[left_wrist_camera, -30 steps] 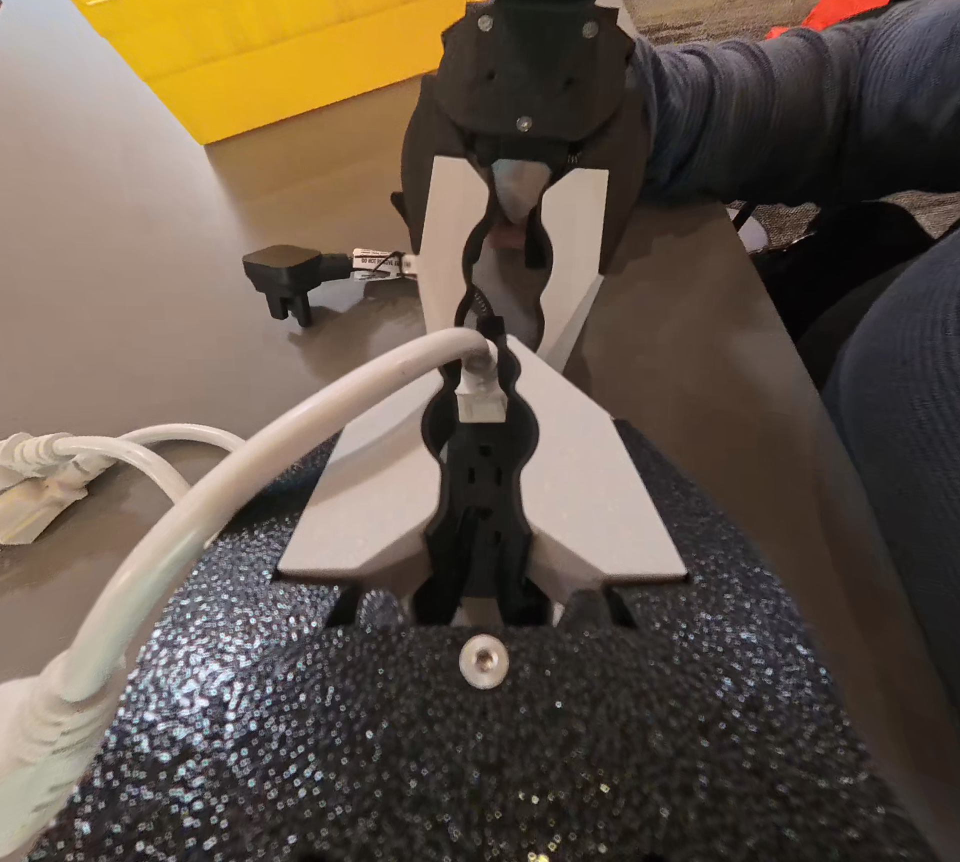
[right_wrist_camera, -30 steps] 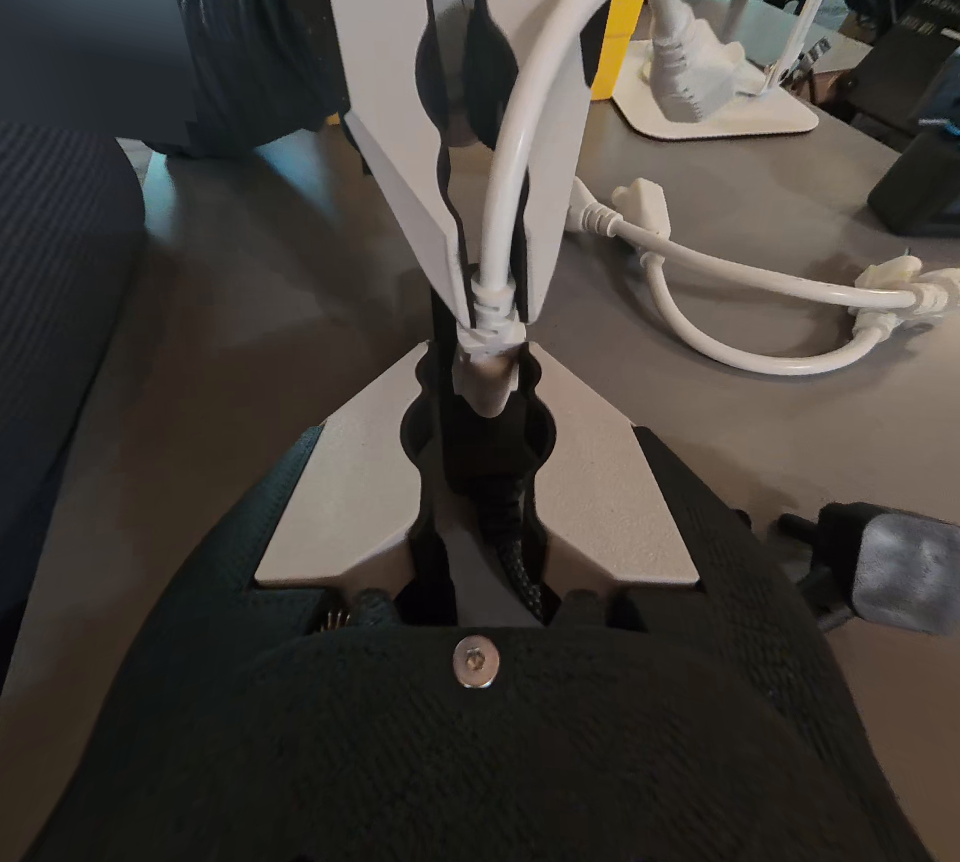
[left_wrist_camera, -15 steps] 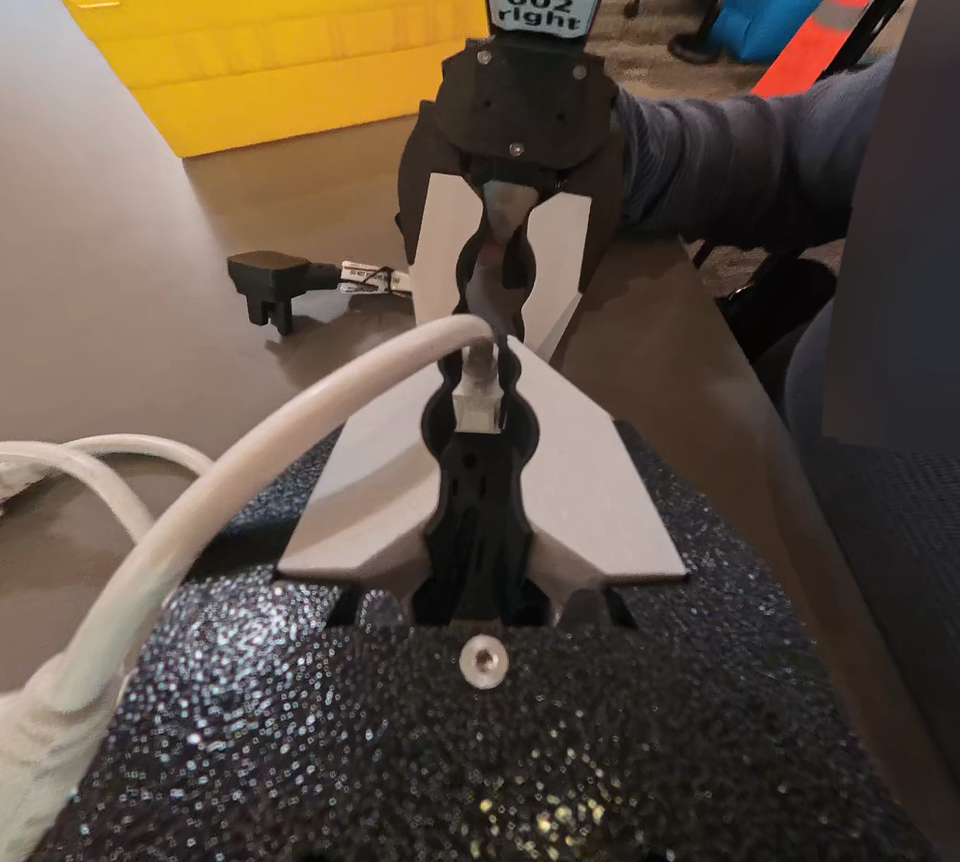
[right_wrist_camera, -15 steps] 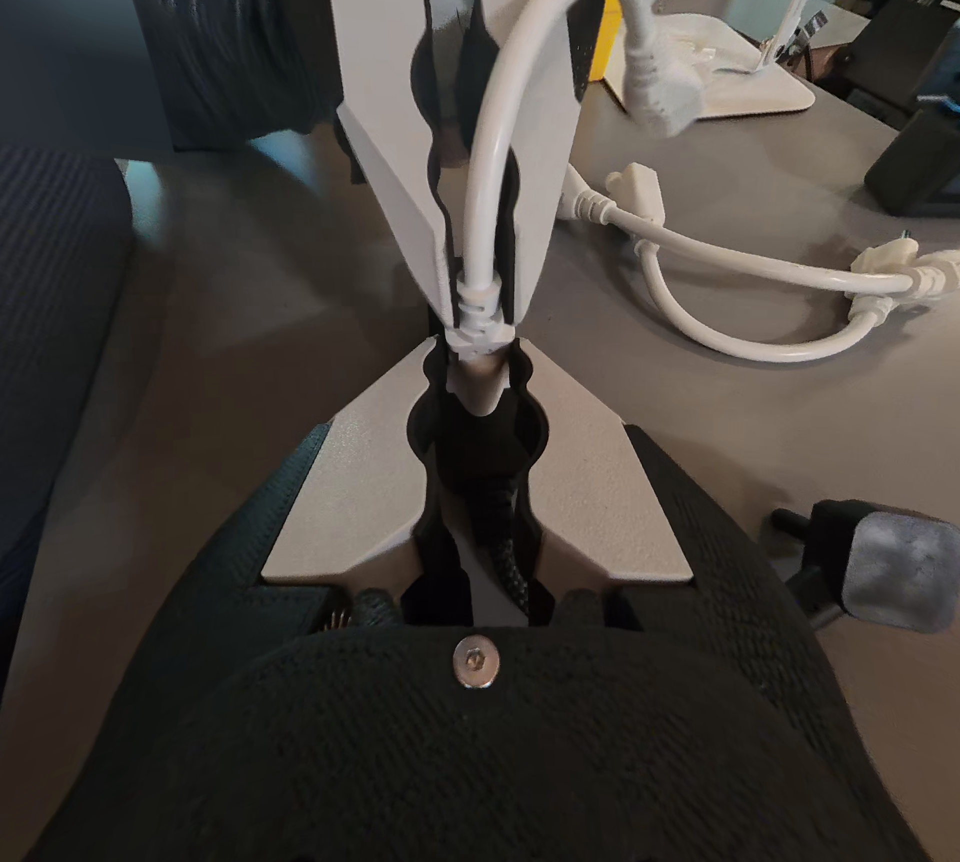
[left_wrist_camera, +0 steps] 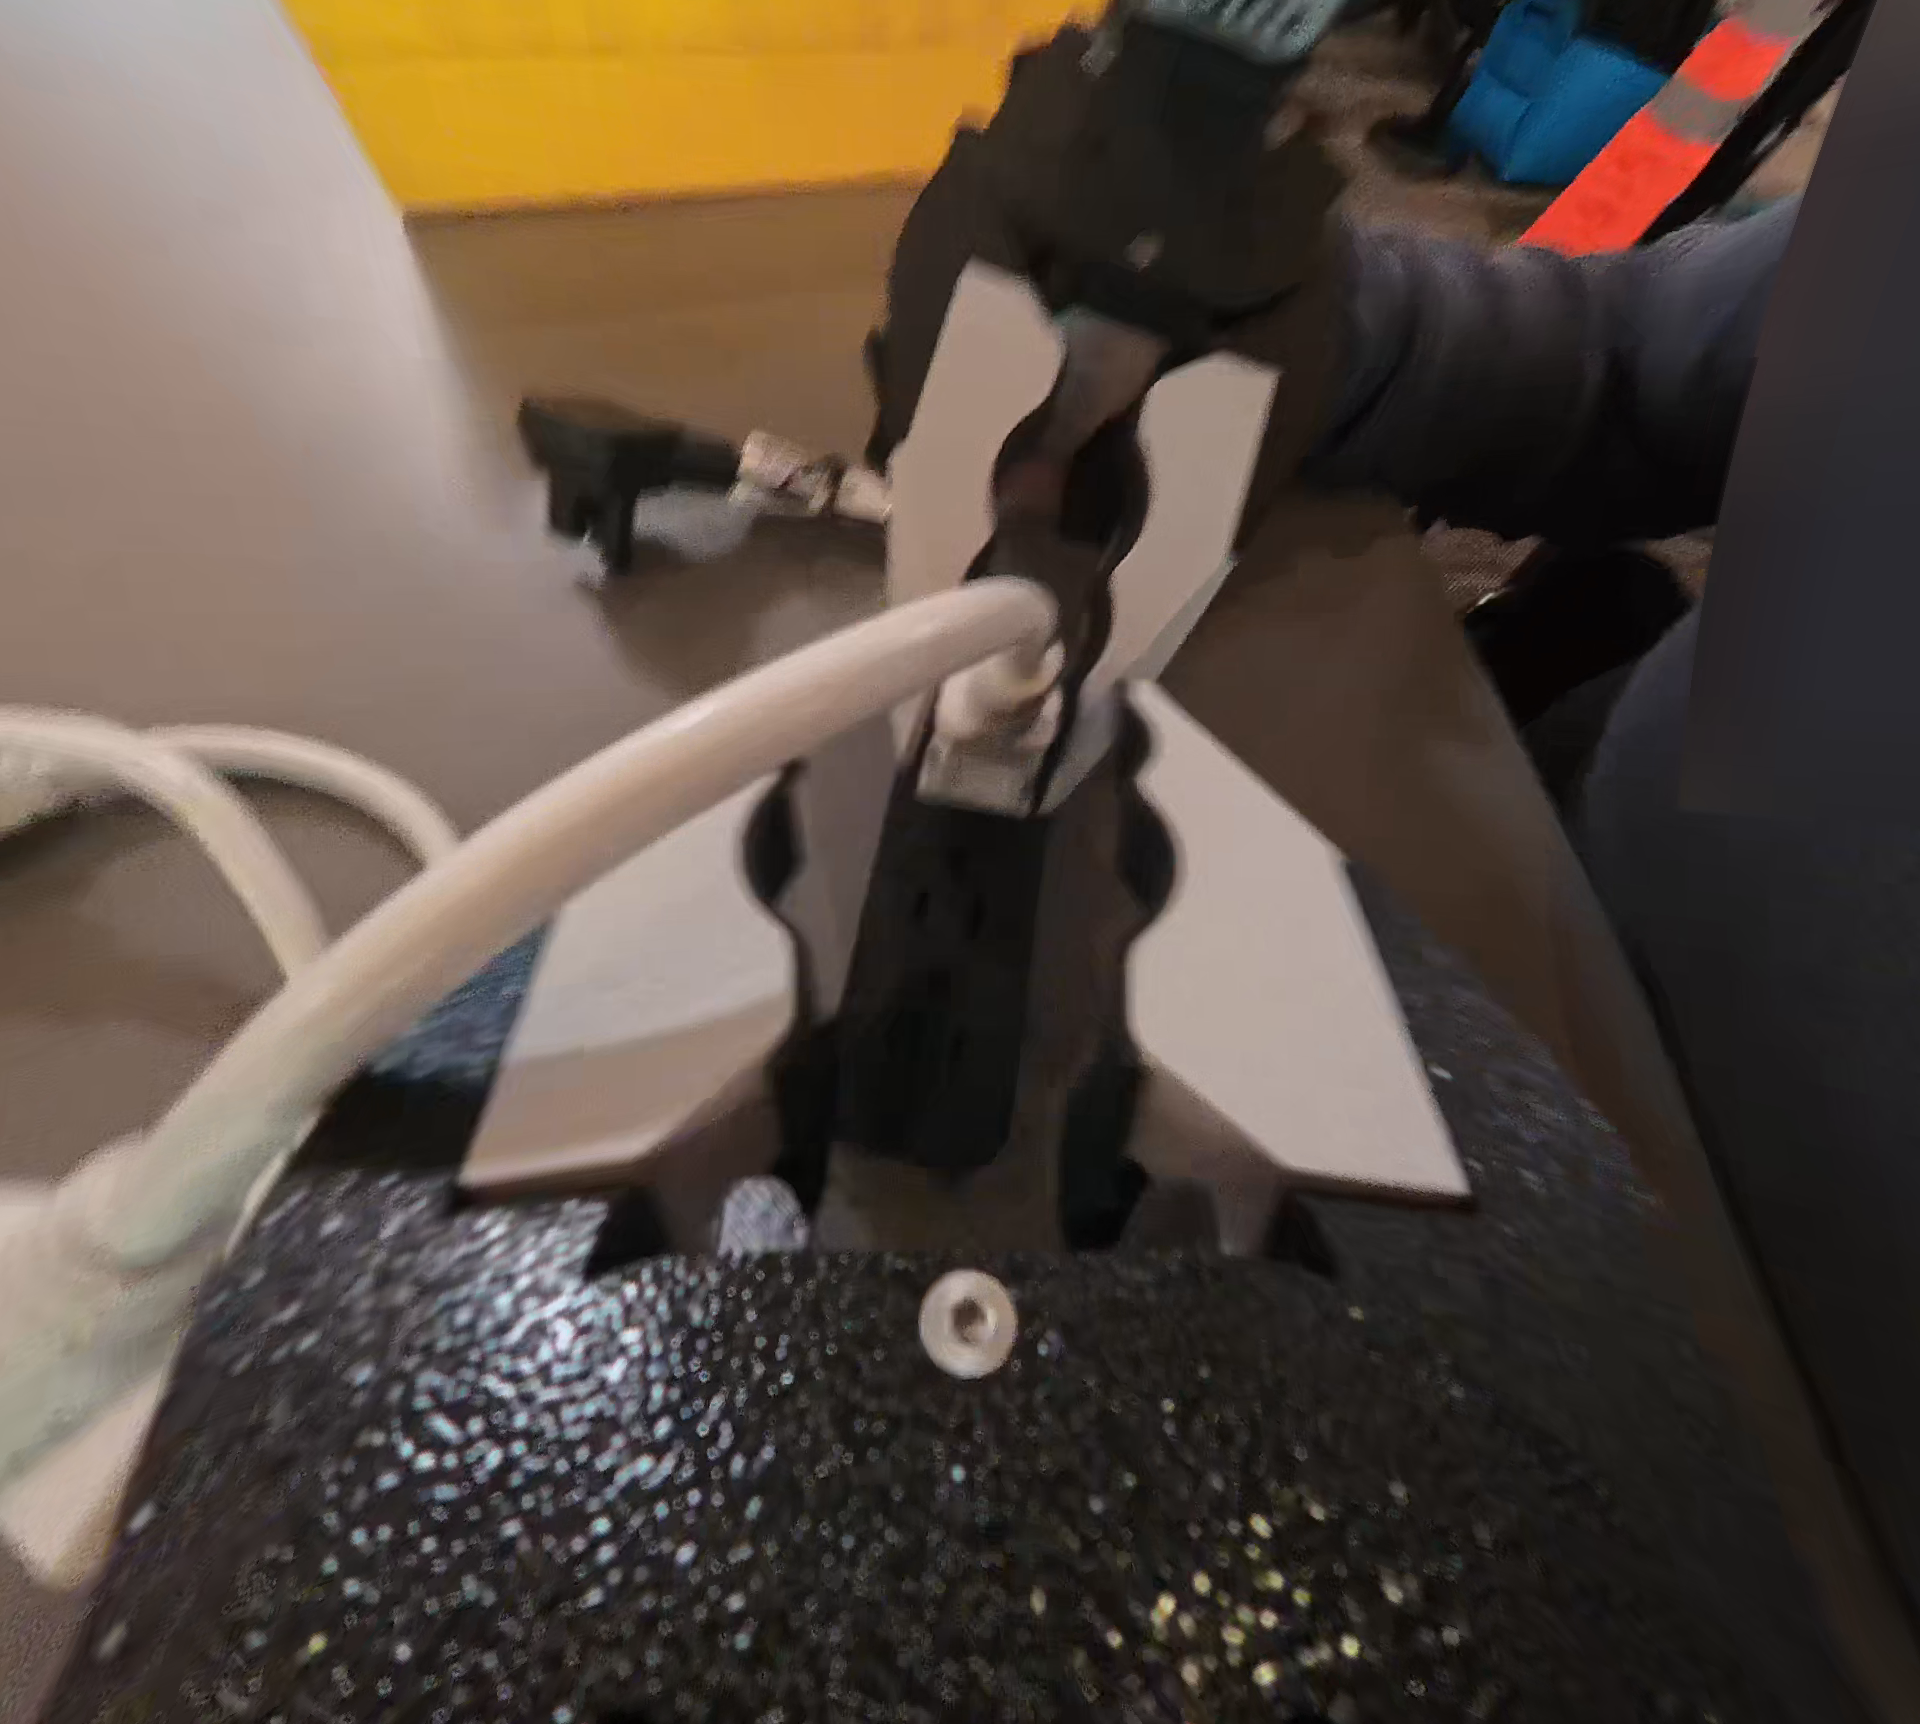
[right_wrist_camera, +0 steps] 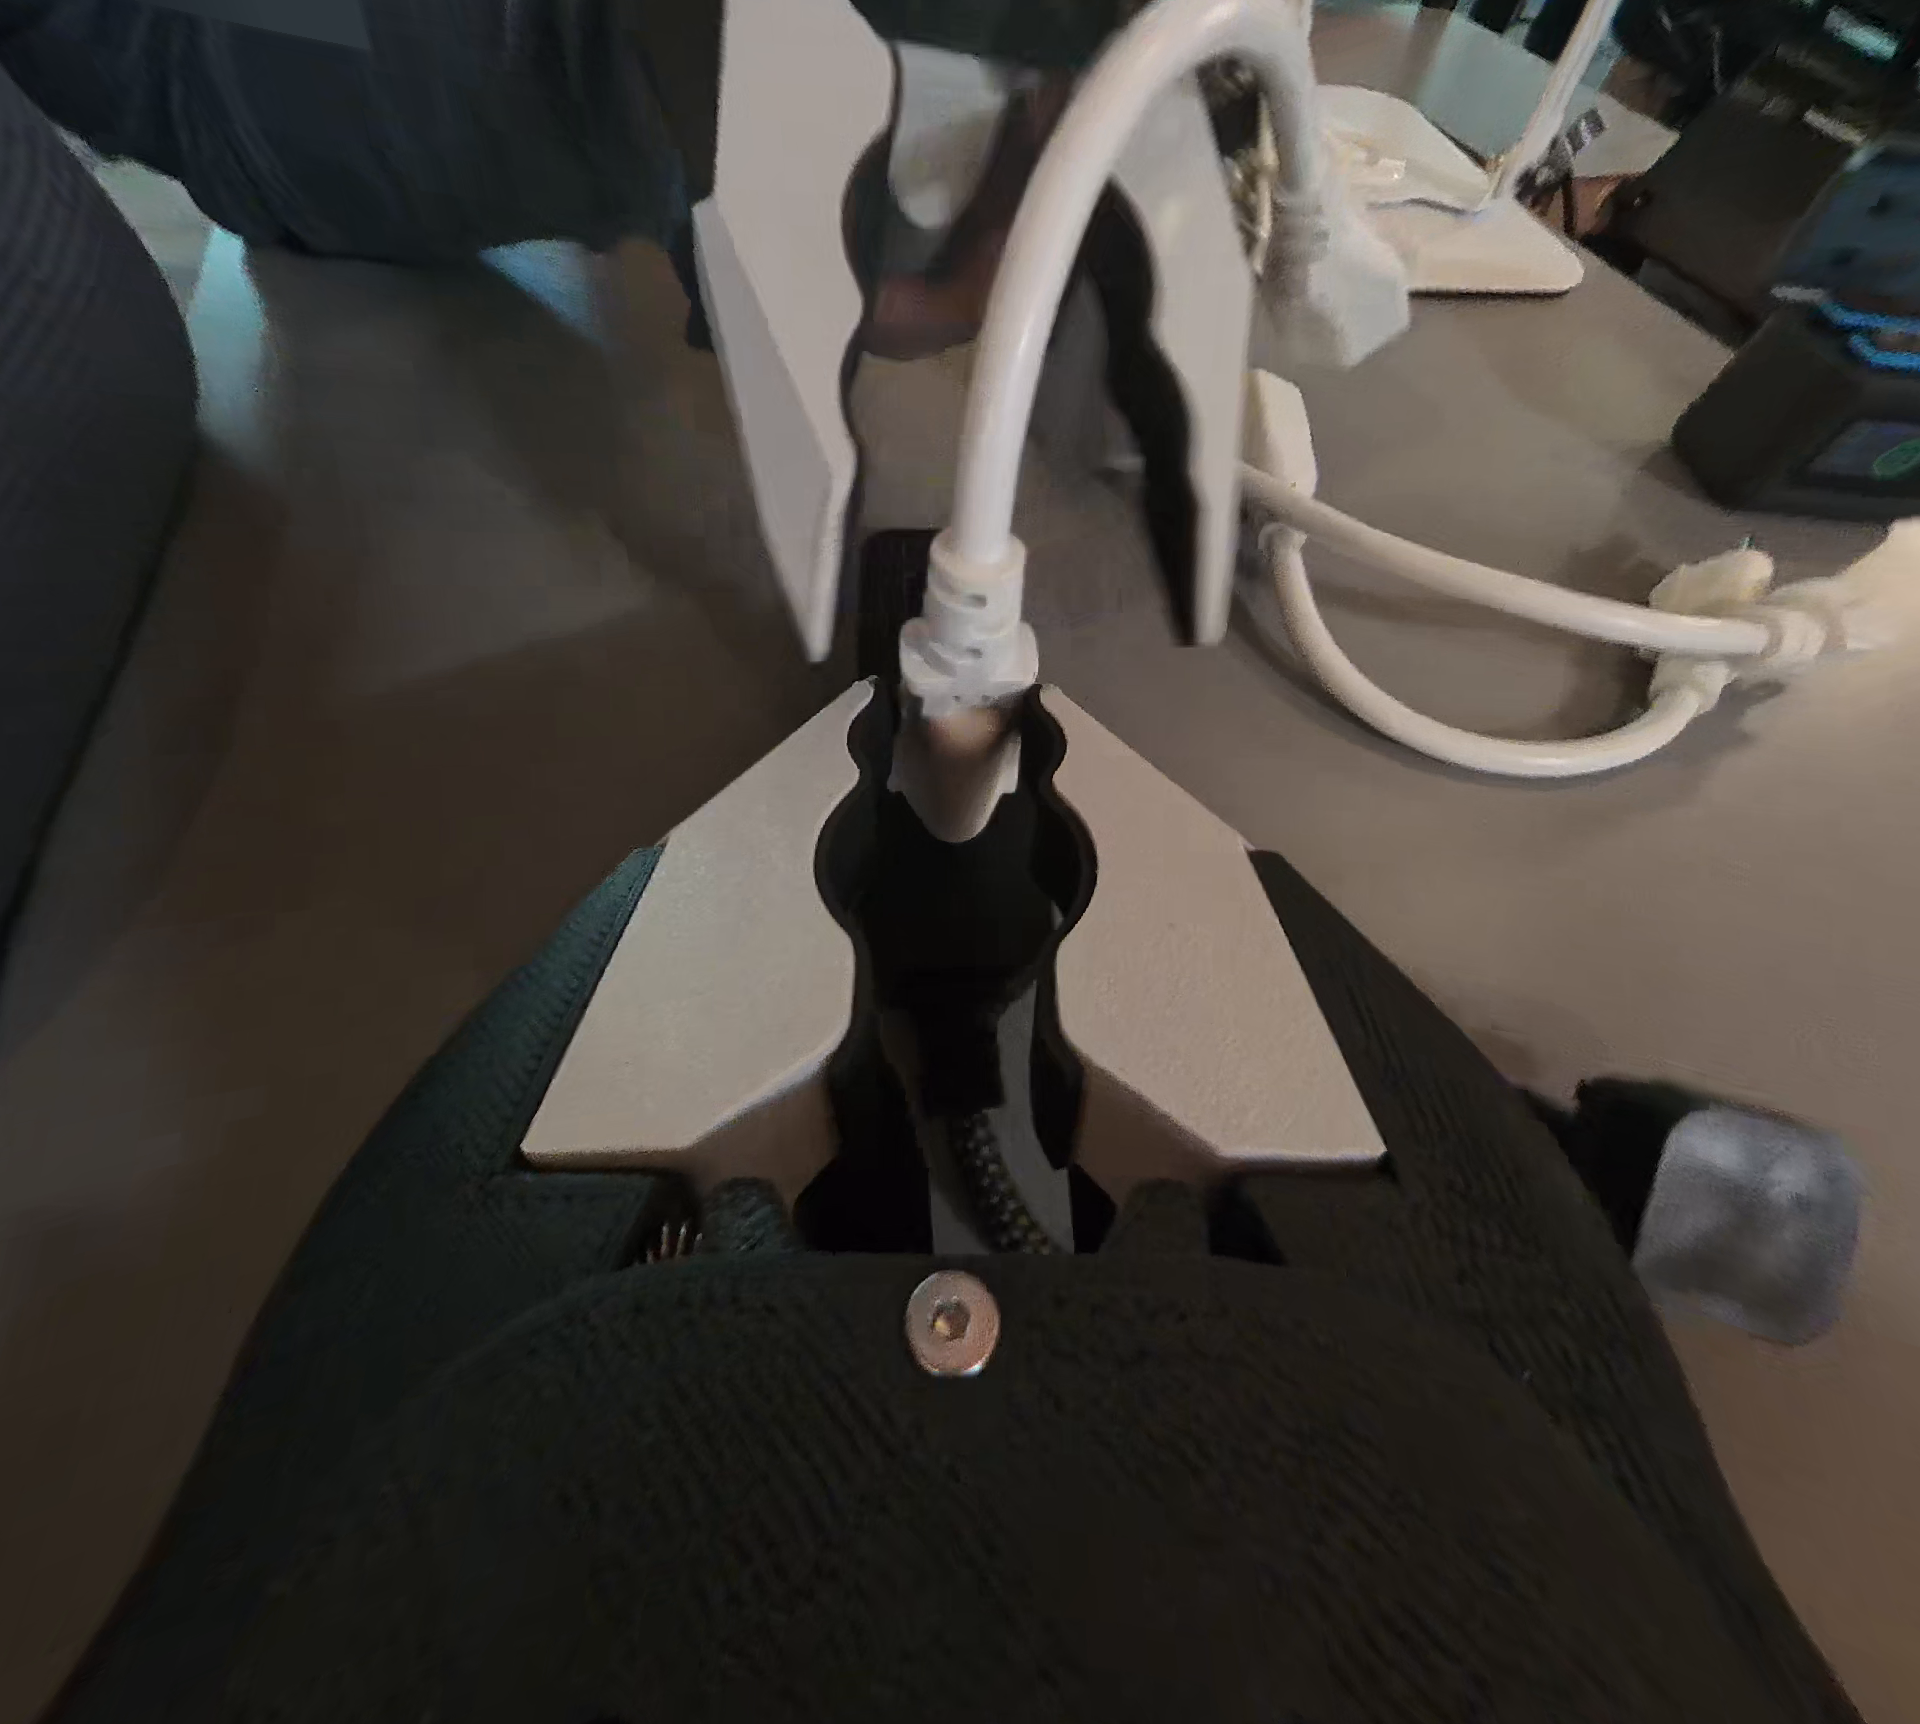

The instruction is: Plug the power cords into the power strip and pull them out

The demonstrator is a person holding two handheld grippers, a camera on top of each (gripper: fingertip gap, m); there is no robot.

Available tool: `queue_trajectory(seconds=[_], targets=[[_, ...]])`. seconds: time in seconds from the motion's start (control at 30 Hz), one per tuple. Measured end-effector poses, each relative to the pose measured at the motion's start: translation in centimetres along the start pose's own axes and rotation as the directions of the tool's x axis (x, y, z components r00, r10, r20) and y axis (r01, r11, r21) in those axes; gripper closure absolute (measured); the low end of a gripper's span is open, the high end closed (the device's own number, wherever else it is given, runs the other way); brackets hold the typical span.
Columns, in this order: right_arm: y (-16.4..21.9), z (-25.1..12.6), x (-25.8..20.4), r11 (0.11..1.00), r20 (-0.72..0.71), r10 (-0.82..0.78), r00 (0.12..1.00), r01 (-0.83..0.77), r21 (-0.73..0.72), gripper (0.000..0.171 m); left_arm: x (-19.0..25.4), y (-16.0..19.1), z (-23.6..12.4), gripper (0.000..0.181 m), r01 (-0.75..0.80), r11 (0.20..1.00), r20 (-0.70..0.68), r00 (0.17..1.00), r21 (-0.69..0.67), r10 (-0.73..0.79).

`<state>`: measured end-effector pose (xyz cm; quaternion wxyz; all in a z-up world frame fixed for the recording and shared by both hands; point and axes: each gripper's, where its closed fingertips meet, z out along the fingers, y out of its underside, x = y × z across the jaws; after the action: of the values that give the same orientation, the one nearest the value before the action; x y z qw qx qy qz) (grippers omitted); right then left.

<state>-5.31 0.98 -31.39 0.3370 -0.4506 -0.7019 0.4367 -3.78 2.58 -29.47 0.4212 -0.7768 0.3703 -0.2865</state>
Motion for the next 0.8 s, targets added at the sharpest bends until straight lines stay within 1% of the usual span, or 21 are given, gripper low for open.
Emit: queue_trajectory(seconds=[0.03, 0.07, 0.1, 0.17, 0.2, 0.27, 0.33, 0.4, 0.43, 0.47, 0.5, 0.53, 0.57, 0.6, 0.63, 0.67, 0.7, 0.8], targets=[[0.0, 0.0, -0.3, 0.999, 0.000, -0.037, 0.999, 0.037, -0.007, 0.146, -0.5, 1.1, -0.1, 0.105, 0.000, 1.000, 0.022, 1.000, -0.029, 0.000], [0.0, 0.0, -0.4, 0.998, 0.000, -0.069, 0.998, 0.069, -0.013, 0.144, -0.6, 1.8, 0.0, 0.101, -0.008, 1.000, 0.030, 1.000, -0.022, 0.009], [0.0, -0.1, -0.7, 0.996, 0.012, -0.091, 0.996, 0.091, -0.006, 0.135, -0.5, 2.4, 0.1, 0.099, -0.014, 1.000, 0.032, 0.999, -0.016, 0.015], [-0.3, -0.5, -1.0, 0.993, 0.026, -0.117, 0.993, 0.116, 0.029, 0.118, -0.2, 3.7, 0.4, 0.096, -0.038, 0.998, 0.030, 0.999, -0.053, 0.040], [-0.9, -1.0, -0.9, 0.990, 0.020, -0.122, 0.992, 0.121, 0.068, 0.114, 0.0, 4.2, 0.5, 0.096, -0.070, 0.995, 0.036, 0.997, -0.069, 0.073], [-2.2, -2.2, -0.6, 0.981, -0.004, -0.121, 0.993, 0.120, 0.152, 0.113, 0.3, 4.8, 0.7, 0.098, -0.122, 0.989, 0.046, 0.991, -0.078, 0.126], [-3.2, -3.6, 0.6, 0.969, -0.073, -0.108, 0.992, 0.121, 0.215, 0.113, 0.5, 5.3, 1.1, 0.101, -0.144, 0.986, 0.060, 0.987, -0.085, 0.149], [-4.3, -5.4, 2.9, 0.948, -0.241, -0.117, 0.964, 0.181, 0.263, 0.114, 0.1, 5.3, 1.2, 0.100, -0.198, 0.975, 0.125, 0.970, -0.096, 0.209], [-5.1, -6.6, 4.1, 0.927, -0.356, -0.140, 0.924, 0.249, 0.280, 0.116, -0.1, 5.1, 1.1, 0.101, -0.231, 0.969, 0.160, 0.957, -0.091, 0.244], [-5.8, -8.0, 5.1, 0.899, -0.478, -0.164, 0.863, 0.331, 0.288, 0.125, -0.3, 4.9, 1.0, 0.103, -0.265, 0.960, 0.194, 0.941, -0.090, 0.277], [-6.5, -9.7, 6.1, 0.867, -0.604, -0.181, 0.776, 0.415, 0.274, 0.137, -0.5, 4.8, 0.9, 0.104, -0.301, 0.950, 0.231, 0.921, -0.089, 0.313], [-7.0, -11.3, 7.0, 0.841, -0.719, -0.193, 0.668, 0.490, 0.230, 0.150, -0.6, 4.4, 0.8, 0.108, -0.335, 0.939, 0.264, 0.901, -0.079, 0.344], [-7.1, -12.6, 7.7, 0.828, -0.801, -0.213, 0.560, 0.539, 0.157, 0.156, -0.5, 4.2, 0.7, 0.109, -0.364, 0.929, 0.282, 0.886, -0.071, 0.368], [-6.9, -13.6, 8.3, 0.827, -0.853, -0.236, 0.466, 0.557, 0.075, 0.159, -0.4, 4.2, 0.7, 0.113, -0.380, 0.923, 0.280, 0.880, -0.069, 0.383], [-6.6, -14.3, 8.9, 0.833, -0.886, -0.252, 0.390, 0.553, 0.007, 0.161, -0.1, 4.3, 0.8, 0.118, -0.385, 0.920, 0.264, 0.882, -0.071, 0.390], [-6.3, -14.8, 9.4, 0.838, -0.905, -0.263, 0.335, 0.544, -0.042, 0.163, 0.2, 4.5, 0.9, 0.125, -0.384, 0.920, 0.235, 0.890, -0.074, 0.390], [-6.2, -15.1, 9.6, 0.840, -0.914, -0.276, 0.296, 0.537, -0.079, 0.164, 0.5, 4.7, 1.0, 0.131, -0.379, 0.922, 0.203, 0.899, -0.079, 0.387], [-6.2, -15.2, 9.8, 0.833, -0.923, -0.300, 0.239, 0.538, -0.131, 0.167, 0.4, 4.8, 1.1, 0.130, -0.356, 0.931, 0.189, 0.911, -0.084, 0.366]])
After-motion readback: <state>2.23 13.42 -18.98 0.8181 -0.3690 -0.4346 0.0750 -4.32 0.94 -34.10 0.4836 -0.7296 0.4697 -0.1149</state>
